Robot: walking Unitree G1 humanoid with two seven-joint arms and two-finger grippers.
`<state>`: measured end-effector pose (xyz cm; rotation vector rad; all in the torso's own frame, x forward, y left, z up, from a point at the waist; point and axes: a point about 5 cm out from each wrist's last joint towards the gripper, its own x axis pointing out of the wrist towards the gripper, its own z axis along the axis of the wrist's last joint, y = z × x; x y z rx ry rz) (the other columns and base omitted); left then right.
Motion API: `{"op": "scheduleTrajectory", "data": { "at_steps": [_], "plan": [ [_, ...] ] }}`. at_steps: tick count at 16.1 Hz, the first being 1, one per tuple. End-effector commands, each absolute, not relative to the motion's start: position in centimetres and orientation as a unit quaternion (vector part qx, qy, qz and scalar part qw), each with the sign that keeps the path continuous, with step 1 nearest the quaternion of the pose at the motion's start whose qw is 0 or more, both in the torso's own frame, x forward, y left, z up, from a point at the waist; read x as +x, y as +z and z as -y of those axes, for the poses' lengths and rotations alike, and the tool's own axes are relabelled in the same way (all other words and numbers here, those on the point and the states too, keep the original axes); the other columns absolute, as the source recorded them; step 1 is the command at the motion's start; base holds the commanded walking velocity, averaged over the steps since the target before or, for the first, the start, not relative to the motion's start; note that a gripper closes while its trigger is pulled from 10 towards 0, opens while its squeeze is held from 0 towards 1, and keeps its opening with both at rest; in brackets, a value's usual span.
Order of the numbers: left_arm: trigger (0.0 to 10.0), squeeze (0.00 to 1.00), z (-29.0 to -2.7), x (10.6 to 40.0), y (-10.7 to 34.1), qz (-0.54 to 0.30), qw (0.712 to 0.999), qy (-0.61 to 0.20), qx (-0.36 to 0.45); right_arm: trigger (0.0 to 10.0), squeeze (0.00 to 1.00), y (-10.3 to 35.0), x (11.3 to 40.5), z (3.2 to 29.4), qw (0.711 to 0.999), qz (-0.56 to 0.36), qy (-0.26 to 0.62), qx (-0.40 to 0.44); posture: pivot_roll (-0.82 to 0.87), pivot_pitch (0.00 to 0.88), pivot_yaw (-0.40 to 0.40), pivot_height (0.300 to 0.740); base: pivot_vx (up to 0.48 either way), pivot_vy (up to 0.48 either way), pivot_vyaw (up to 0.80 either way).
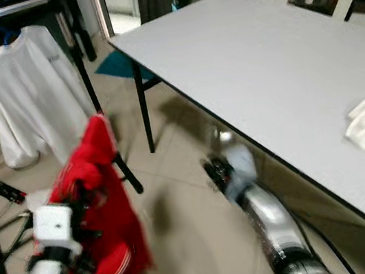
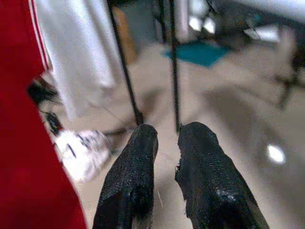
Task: Hang hanger
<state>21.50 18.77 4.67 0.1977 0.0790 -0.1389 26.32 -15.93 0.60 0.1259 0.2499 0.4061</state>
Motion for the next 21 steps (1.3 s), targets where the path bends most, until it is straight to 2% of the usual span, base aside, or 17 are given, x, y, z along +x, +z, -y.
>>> {"op": "scheduleTrajectory", "data": {
  "at_steps": [1, 3, 5, 10, 16, 21],
  "plan": [
    [10.0, 0.00, -18.6, 21.1, 3.3, -0.060, 0.991, -0.085, 0.089, 10.0, 0.00, 0.0, 25.6, 16.5, 0.971, -0.131, 0.194, 0.048, 0.04, 0.045, 0.043, 0.740, 0.000, 0.000, 0.00],
    [10.0, 0.00, -18.6, 20.0, -0.6, -0.134, 0.982, -0.097, 0.089, 10.0, 0.00, -2.7, 22.7, 18.7, 0.969, -0.194, 0.150, 0.040, -0.02, 0.055, 0.069, 0.740, 0.000, 0.000, 0.00],
    [10.0, 0.00, -18.5, 20.3, -1.1, -0.141, 0.982, -0.091, 0.088, 10.0, 0.00, -2.4, 23.1, 19.4, 0.970, -0.190, 0.143, 0.049, -0.02, 0.051, 0.069, 0.740, 0.000, 0.000, 0.00],
    [10.0, 0.00, -18.1, 21.0, -1.9, -0.131, 0.984, -0.082, 0.085, 10.0, 0.00, -2.7, 23.6, 18.9, 0.958, -0.218, 0.178, 0.052, 0.00, 0.056, 0.038, 0.740, 0.000, 0.000, 0.00],
    [10.0, 0.00, -17.2, 21.1, -2.8, -0.144, 0.982, -0.091, 0.077, 10.0, 0.00, -2.6, 23.8, 19.0, 0.959, -0.215, 0.175, 0.063, -0.03, 0.044, 0.061, 0.740, 0.000, 0.000, 0.00],
    [10.0, 0.00, -17.6, 21.0, -3.1, -0.149, 0.982, -0.087, 0.081, 10.0, 0.00, -2.7, 23.9, 18.1, 0.955, -0.217, 0.195, 0.063, -0.01, 0.038, 0.059, 0.740, 0.000, 0.000, 0.80]
  ]
}}
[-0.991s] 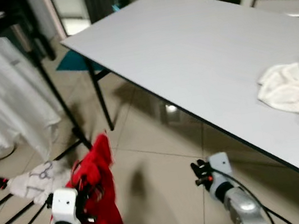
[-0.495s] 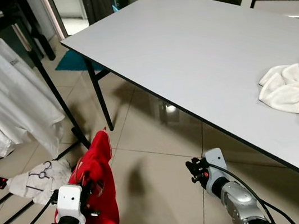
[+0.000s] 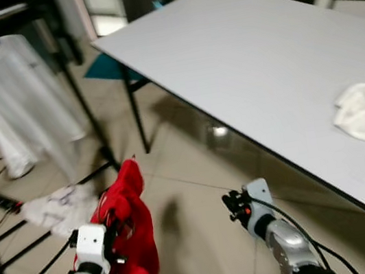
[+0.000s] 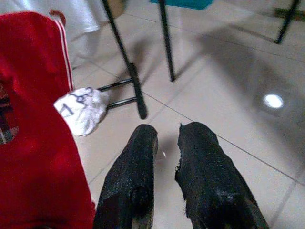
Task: Hang hanger
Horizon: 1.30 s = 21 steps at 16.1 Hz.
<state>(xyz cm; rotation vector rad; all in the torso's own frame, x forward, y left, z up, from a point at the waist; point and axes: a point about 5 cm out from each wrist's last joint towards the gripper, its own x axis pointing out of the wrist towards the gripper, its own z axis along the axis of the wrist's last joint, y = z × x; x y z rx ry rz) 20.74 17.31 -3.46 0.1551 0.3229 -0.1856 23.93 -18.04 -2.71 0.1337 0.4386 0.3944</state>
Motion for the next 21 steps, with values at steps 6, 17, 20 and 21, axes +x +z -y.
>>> {"op": "scheduleTrajectory", "data": {
  "at_steps": [6, 17, 20, 21],
  "plan": [
    [10.0, 0.00, -17.5, 20.7, -3.4, -0.146, 0.984, -0.075, 0.076, 10.0, 0.00, -2.0, 24.9, 17.5, 0.951, -0.206, 0.225, 0.051, 0.00, 0.047, 0.033, 0.740, 0.000, 0.000, 0.80],
    [10.0, 0.00, -17.3, 20.8, -3.5, -0.144, 0.985, -0.060, 0.068, 10.0, 0.00, -1.7, 25.5, 16.7, 0.946, -0.209, 0.241, 0.059, 0.02, 0.037, 0.007, 0.740, 0.000, 0.000, 0.65],
    [10.0, 0.00, -17.3, 20.8, -3.5, -0.144, 0.985, -0.060, 0.068, 10.0, 0.00, -1.7, 25.5, 16.7, 0.946, -0.209, 0.241, 0.059, 0.02, 0.037, 0.007, 0.740, 0.000, 0.000, 0.00],
    [10.0, 0.00, -17.3, 20.8, -3.5, -0.144, 0.985, -0.060, 0.068, 10.0, 0.00, -1.7, 25.5, 16.7, 0.946, -0.209, 0.241, 0.059, 0.02, 0.037, 0.007, 0.740, 0.000, 0.000, 0.00]
  ]
}}
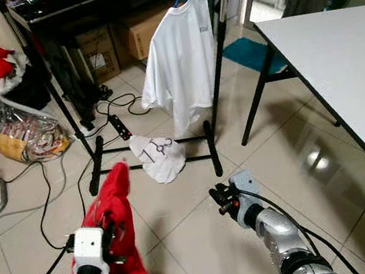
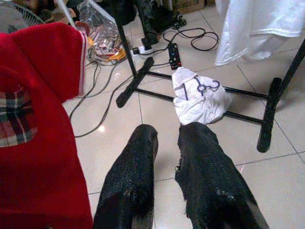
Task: Hang hanger
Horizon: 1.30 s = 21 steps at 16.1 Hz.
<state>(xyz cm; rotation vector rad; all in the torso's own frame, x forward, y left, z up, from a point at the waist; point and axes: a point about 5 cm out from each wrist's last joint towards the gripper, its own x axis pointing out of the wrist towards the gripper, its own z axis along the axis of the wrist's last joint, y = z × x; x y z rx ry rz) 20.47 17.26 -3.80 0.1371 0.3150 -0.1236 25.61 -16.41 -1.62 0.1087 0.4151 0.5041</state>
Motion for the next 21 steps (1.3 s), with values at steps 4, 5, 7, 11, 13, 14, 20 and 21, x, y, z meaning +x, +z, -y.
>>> {"op": "scheduleTrajectory", "data": {
  "at_steps": [4, 5, 7, 11, 13, 14, 20, 21],
  "plan": [
    [10.0, 0.00, -17.3, 20.8, -3.5, -0.144, 0.985, -0.060, 0.068, 10.0, 0.00, -1.7, 25.5, 16.7, 0.946, -0.209, 0.241, 0.059, 0.02, 0.037, 0.007, 0.740, 0.000, 0.000, 0.00],
    [10.0, 0.00, -17.3, 20.8, -3.5, -0.144, 0.985, -0.060, 0.068, 10.0, 0.00, -1.7, 25.5, 16.7, 0.946, -0.209, 0.241, 0.059, 0.02, 0.037, 0.007, 0.740, 0.000, 0.000, 0.00],
    [10.0, 0.00, -17.3, 20.8, -3.5, -0.144, 0.985, -0.060, 0.068, 10.0, 0.00, -1.7, 25.5, 16.7, 0.946, -0.209, 0.241, 0.059, 0.02, 0.037, 0.007, 0.740, 0.000, 0.000, 0.00],
    [10.0, 0.00, -17.3, 20.8, -3.5, -0.144, 0.985, -0.060, 0.068, 10.0, 0.00, -1.7, 25.5, 16.7, 0.946, -0.209, 0.241, 0.059, 0.02, 0.037, 0.007, 0.740, 0.000, 0.000, 0.00],
    [10.0, 0.00, -18.3, 20.9, -2.7, -0.113, 0.991, -0.007, 0.068, 10.0, 0.00, -0.8, 26.4, 15.2, 0.939, -0.185, 0.287, 0.033, 0.10, 0.027, -0.051, 0.740, 0.000, 0.000, 0.00],
    [10.0, 0.00, -19.4, 20.8, -2.2, -0.090, 0.992, 0.051, 0.070, 10.0, 0.00, 0.1, 27.1, 13.4, 0.926, -0.161, 0.340, 0.000, 0.10, 0.031, -0.058, 0.740, 0.000, 0.000, 0.00],
    [10.0, 0.00, -20.0, 19.8, -4.4, -0.185, 0.979, 0.026, 0.082, 10.0, 0.00, -2.3, 26.3, 14.5, 0.925, -0.265, 0.263, -0.070, 0.08, 0.032, -0.049, 0.740, 0.000, 0.000, 0.00],
    [10.0, 0.00, -19.9, 19.9, -4.4, -0.188, 0.978, 0.014, 0.090, 10.0, 0.00, -3.5, 25.5, 14.7, 0.902, -0.320, 0.261, -0.123, 0.08, 0.032, -0.043, 0.740, 0.000, 0.000, 0.00]
  ]
}}
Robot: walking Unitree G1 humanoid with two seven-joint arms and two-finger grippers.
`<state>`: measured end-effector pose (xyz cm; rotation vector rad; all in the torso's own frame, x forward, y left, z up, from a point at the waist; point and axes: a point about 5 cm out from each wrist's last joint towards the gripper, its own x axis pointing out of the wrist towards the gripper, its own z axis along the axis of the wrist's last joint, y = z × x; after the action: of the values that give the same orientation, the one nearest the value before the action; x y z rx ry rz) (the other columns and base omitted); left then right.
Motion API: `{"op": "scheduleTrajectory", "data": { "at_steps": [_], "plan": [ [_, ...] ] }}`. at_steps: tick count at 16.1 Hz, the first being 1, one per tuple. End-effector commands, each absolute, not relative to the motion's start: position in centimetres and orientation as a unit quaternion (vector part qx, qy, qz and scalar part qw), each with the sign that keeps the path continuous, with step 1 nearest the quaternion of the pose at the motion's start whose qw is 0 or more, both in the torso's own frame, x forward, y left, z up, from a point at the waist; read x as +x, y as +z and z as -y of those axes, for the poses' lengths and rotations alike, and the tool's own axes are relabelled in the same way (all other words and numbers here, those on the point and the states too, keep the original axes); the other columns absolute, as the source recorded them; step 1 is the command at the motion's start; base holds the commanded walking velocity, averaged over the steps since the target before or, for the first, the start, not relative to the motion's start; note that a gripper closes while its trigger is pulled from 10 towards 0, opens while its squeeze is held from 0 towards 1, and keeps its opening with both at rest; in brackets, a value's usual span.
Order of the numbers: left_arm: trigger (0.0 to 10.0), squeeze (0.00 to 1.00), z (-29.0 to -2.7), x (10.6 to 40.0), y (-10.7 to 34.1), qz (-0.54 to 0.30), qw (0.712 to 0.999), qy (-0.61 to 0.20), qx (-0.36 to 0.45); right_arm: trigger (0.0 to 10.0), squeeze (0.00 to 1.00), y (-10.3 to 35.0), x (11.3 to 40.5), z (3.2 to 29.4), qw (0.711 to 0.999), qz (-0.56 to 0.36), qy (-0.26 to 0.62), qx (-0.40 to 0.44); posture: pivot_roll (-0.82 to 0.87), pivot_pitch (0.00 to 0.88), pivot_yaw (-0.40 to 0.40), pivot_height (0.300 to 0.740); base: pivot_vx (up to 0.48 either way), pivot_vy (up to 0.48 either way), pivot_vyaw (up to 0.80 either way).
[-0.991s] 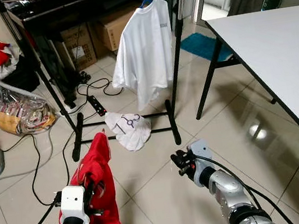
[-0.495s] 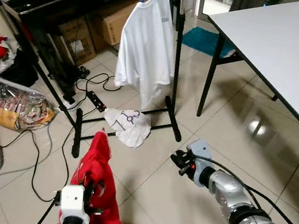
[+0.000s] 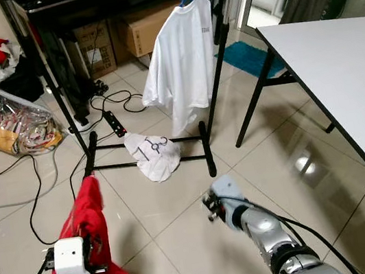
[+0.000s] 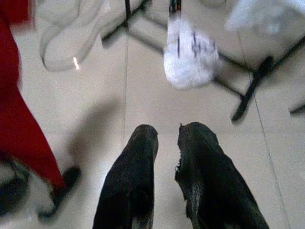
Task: Hang hanger
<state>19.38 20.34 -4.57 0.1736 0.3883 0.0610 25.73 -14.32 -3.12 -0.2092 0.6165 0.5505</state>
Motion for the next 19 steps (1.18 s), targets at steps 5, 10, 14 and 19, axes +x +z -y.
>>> {"op": "scheduleTrajectory", "data": {
  "at_steps": [5, 10, 14, 19],
  "plan": [
    [10.0, 0.00, -19.9, 20.7, -3.8, -0.174, 0.980, 0.004, 0.094, 10.0, 0.00, -3.4, 26.1, 17.1, 0.930, -0.334, 0.139, -0.064, 0.06, 0.025, -0.021, 0.740, 0.000, 0.000, 0.00],
    [10.0, 0.00, -20.1, 21.2, -4.3, -0.218, 0.969, -0.035, 0.113, 10.0, 0.00, -6.3, 21.6, 20.9, 0.898, -0.436, 0.028, -0.047, -0.05, 0.038, 0.056, 0.740, 0.000, 0.000, 0.00],
    [10.0, 0.00, -19.9, 22.0, -4.3, -0.237, 0.962, -0.060, 0.124, 10.0, 0.00, -7.4, 19.3, 22.0, 0.881, -0.472, -0.008, -0.032, -0.08, 0.044, 0.073, 0.740, 0.000, 0.000, 0.00],
    [10.0, 0.00, -19.3, 22.7, -3.8, -0.222, 0.965, -0.071, 0.118, 10.0, 0.00, -6.4, 21.3, 20.6, 0.908, -0.417, 0.019, -0.016, -0.07, 0.038, 0.082, 0.740, 0.000, 0.000, 0.00]
  ]
}}
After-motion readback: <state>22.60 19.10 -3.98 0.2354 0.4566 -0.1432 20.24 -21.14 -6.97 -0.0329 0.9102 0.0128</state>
